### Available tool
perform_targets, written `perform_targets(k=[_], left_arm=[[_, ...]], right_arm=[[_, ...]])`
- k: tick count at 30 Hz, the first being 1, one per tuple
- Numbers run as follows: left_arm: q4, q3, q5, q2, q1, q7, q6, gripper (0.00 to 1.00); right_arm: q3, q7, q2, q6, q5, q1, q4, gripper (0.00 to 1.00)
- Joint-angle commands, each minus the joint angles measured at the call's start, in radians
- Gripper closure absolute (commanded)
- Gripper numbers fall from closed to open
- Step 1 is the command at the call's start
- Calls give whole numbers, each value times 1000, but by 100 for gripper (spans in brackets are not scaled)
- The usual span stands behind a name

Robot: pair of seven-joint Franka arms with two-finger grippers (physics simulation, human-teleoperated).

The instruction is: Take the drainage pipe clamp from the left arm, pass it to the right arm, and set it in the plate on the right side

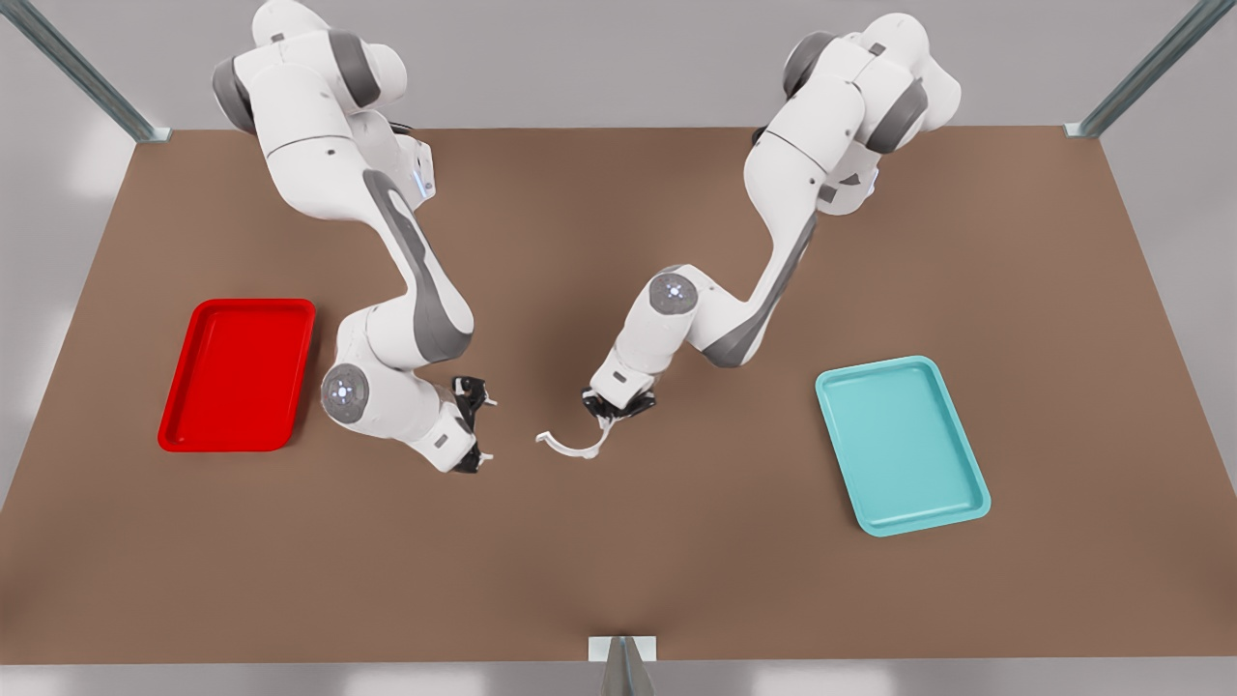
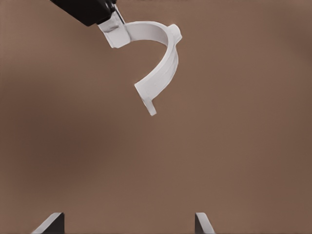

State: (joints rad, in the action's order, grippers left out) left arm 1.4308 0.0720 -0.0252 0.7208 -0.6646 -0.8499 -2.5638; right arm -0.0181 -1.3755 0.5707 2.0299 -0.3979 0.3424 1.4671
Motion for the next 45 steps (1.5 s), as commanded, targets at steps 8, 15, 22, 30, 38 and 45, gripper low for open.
perform_targets(k=[8, 15, 22, 30, 38, 45], left_arm=[[-9, -4, -137, 19, -15, -98, 108, 79], [-26, -4, -133, 20, -12, -155, 112, 79], [-29, -4, -134, 25, -15, -158, 109, 79], [-35, -1, -136, 31, -16, -170, 109, 79], [-49, -1, -137, 40, -24, -178, 109, 79], [-53, -1, -137, 43, -24, -179, 109, 79]], right_arm=[[1, -597, 14, 122, -88, 50, 10, 1], [3, -436, 35, 190, -87, 72, 9, 1], [4, -367, 72, 251, -85, 109, -5, 1], [12, -295, 110, 300, -81, 136, -33, 1], [17, -238, 132, 336, -79, 168, -36, 1], [17, -237, 146, 369, -79, 173, -36, 1]])
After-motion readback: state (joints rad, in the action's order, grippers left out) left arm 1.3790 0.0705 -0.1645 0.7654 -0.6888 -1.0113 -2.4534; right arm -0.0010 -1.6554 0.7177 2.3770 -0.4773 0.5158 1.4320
